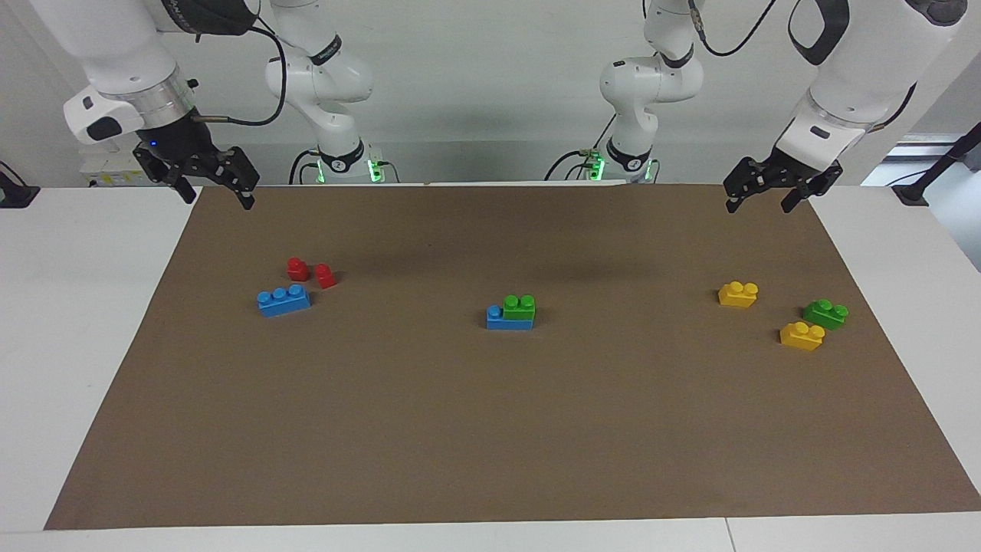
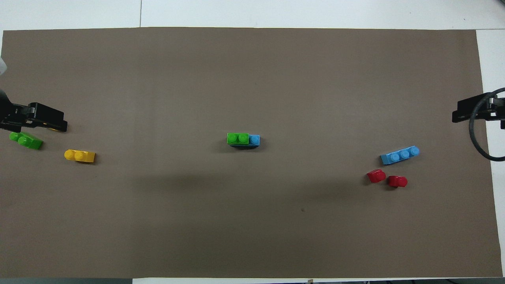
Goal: Remove green block with left arm and hold with right
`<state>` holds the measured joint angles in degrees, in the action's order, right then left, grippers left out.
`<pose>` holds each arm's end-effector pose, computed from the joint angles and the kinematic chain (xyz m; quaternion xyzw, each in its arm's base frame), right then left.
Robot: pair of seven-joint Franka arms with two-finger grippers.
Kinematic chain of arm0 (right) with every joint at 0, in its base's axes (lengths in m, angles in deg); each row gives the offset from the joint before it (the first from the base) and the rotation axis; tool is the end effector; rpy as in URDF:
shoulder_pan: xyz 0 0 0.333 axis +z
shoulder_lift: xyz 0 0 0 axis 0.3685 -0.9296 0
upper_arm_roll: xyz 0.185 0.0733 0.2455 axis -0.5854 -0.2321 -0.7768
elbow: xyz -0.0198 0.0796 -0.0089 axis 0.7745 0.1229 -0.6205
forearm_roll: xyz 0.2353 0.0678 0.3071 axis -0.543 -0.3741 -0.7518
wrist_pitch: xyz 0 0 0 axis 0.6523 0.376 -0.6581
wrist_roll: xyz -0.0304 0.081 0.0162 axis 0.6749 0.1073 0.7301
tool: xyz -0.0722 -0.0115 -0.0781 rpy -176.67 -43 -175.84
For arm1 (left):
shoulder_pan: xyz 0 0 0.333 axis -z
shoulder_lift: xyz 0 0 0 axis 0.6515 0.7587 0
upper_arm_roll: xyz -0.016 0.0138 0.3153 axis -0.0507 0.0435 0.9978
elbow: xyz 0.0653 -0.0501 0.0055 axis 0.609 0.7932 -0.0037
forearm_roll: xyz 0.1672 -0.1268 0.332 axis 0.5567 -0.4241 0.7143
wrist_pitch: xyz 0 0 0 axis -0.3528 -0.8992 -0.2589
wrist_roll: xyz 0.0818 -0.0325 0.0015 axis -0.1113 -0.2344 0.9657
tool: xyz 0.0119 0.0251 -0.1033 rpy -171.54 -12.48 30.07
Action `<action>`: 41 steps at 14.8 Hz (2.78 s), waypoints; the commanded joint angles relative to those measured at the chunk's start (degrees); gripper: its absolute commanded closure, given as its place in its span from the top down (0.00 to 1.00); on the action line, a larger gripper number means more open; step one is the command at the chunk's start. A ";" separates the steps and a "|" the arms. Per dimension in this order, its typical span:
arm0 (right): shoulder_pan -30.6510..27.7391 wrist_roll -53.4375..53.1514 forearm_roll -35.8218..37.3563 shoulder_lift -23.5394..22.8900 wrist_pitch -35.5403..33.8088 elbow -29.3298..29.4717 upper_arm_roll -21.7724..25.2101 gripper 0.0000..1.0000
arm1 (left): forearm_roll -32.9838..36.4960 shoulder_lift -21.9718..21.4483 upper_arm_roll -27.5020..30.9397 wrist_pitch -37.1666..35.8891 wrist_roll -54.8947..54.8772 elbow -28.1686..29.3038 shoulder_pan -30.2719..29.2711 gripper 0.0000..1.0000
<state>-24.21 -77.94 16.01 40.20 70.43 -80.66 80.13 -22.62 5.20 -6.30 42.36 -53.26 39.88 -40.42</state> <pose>0.5436 -0.0238 0.6380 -0.9964 0.0842 0.0046 0.0025 0.5530 -0.0334 0.6203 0.9988 -0.0359 -0.0332 0.0052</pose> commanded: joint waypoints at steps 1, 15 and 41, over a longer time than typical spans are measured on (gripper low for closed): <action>-0.23 0.25 0.12 0.07 0.48 0.15 -0.34 1.00 | 1.14 -0.93 -0.10 0.43 -0.71 0.74 0.12 1.00; 0.82 -1.07 0.21 0.15 0.57 -0.02 -0.34 1.00 | 0.87 -1.63 -0.28 0.08 -0.36 1.09 0.20 1.00; 10.92 -63.71 -10.68 -0.01 20.50 -15.48 -0.43 1.00 | -2.64 -4.46 -0.63 25.64 102.70 23.32 26.74 1.00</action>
<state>-14.74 -136.24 7.57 40.25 87.17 -93.00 79.70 -24.46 -1.45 -7.85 64.58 43.41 62.42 -15.86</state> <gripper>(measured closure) 0.000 0.000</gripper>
